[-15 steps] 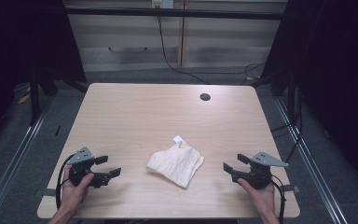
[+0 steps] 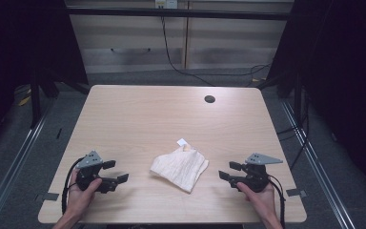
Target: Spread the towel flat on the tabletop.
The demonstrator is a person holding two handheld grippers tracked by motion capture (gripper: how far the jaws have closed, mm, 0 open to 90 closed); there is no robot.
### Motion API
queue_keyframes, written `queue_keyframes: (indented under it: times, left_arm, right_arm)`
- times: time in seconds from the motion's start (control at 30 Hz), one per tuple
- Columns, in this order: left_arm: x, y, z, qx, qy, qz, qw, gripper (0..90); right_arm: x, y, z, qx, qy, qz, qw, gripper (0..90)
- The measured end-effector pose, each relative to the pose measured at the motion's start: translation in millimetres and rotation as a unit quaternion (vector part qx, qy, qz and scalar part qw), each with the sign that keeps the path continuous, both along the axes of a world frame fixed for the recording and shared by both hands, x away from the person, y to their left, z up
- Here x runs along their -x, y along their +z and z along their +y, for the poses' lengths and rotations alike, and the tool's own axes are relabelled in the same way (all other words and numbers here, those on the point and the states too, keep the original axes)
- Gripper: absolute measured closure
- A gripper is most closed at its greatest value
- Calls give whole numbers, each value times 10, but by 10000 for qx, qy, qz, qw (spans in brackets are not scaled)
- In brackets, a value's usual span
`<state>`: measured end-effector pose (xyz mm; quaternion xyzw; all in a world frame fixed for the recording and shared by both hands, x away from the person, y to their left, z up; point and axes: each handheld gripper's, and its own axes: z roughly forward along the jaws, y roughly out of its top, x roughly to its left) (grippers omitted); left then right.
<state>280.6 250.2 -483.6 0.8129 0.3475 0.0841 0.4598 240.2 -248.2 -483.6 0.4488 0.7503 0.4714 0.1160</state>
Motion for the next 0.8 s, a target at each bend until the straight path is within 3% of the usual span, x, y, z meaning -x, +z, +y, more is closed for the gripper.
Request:
queue_keyframes:
  times: [0.17,0.33,0.47,0.57,0.63,0.8]
  left_arm:
    - [58,28,4,-29,-59,-99,9999,190]
    - [19,16,13,-10,-18,-68,10000,195]
    - [0,22,18,96,53,50,9999,219]
    - [33,52,-25,-83,-30,-80,9999,219]
    - [49,84,-65,-44,-65,-125,9999,219]
    - [22,62,-82,-112,-54,-90,9999,219]
  right_arm:
    - [-26,128,179,-97,388,26,9992,394]
    - [-204,73,486,152,819,193,9963,394]
    - [-279,53,579,244,909,248,9953,379]
    - [-357,92,621,262,927,228,9951,380]
    - [-441,128,628,321,922,231,9950,446]
    - [-564,94,572,386,821,318,9954,487]
